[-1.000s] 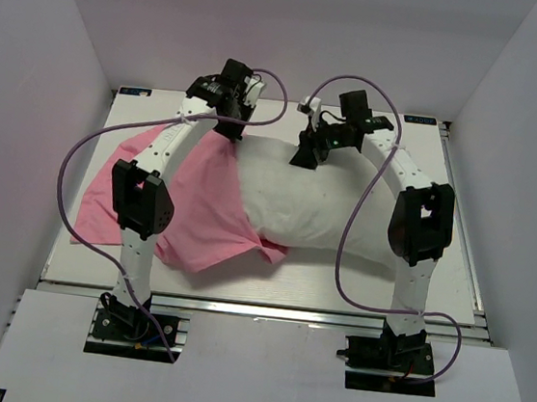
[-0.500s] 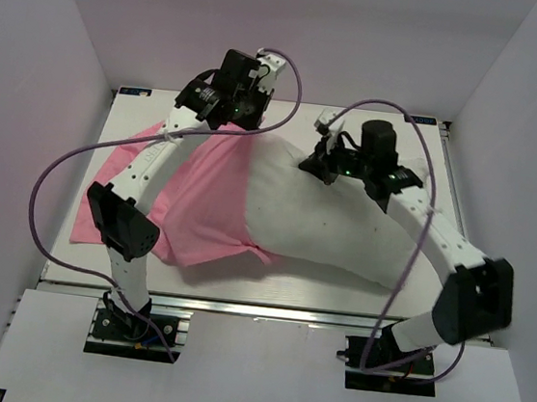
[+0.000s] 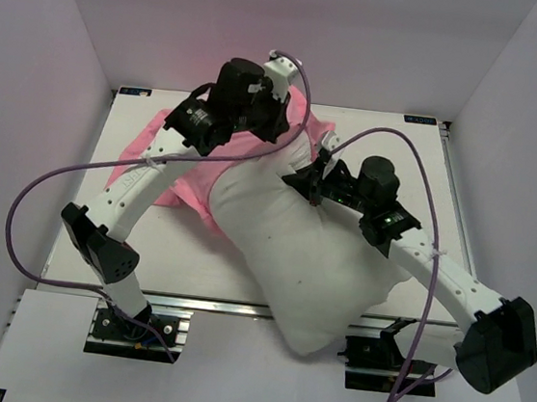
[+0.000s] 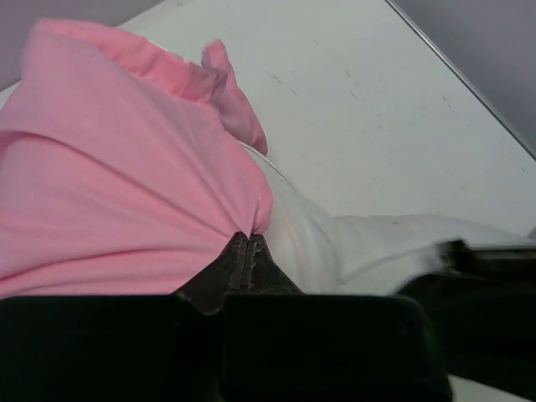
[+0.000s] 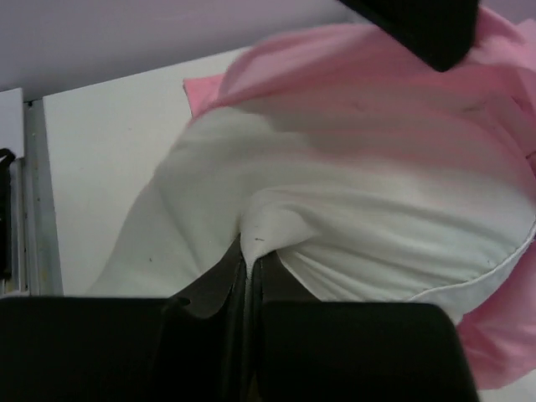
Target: Put the pillow into the pillowcase
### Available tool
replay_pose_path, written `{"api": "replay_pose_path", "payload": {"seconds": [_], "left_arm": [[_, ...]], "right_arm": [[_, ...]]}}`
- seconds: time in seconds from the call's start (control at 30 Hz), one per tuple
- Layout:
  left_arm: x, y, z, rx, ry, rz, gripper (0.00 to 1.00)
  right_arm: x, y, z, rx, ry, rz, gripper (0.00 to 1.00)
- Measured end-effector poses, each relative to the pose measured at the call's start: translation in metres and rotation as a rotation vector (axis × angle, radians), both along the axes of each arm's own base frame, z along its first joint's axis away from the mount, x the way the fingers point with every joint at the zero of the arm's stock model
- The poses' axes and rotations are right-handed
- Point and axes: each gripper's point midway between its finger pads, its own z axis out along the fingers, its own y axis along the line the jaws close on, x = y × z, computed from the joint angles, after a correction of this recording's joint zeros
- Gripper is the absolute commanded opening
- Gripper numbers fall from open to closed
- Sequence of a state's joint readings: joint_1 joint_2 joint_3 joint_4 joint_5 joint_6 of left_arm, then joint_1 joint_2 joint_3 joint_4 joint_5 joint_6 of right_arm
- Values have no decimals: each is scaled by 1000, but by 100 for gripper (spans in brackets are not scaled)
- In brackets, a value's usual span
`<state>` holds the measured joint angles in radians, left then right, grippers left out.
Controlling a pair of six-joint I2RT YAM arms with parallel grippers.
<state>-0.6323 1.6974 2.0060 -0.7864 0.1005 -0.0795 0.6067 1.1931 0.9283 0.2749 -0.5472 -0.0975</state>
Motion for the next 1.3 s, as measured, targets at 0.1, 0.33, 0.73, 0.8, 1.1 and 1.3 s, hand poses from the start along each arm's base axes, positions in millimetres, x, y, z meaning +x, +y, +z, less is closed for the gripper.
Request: {"api": "replay_pose_path", "payload": {"seconds": [0.1, 0.33, 0.73, 0.8, 1.1, 1.3], "left_arm": [[-24, -19, -11, 3, 14, -64, 0], [-54, -10, -67, 28, 82, -15, 0], [-30, 13, -54, 22, 1, 191, 0], [-27, 15, -52, 17, -9, 209, 0], [-21, 20, -48, 16, -33, 253, 0], [-17, 27, -48, 31, -47, 295, 0]], "right_arm": [[24, 6, -26, 7, 101, -103, 0], [39, -3, -69, -40, 270, -246, 54], [20, -65, -23, 78, 285, -470, 89], [31, -58, -28, 49, 317, -464, 89], [84, -1, -90, -105, 492, -341, 89], [93, 39, -121, -153, 544, -132, 0]]}}
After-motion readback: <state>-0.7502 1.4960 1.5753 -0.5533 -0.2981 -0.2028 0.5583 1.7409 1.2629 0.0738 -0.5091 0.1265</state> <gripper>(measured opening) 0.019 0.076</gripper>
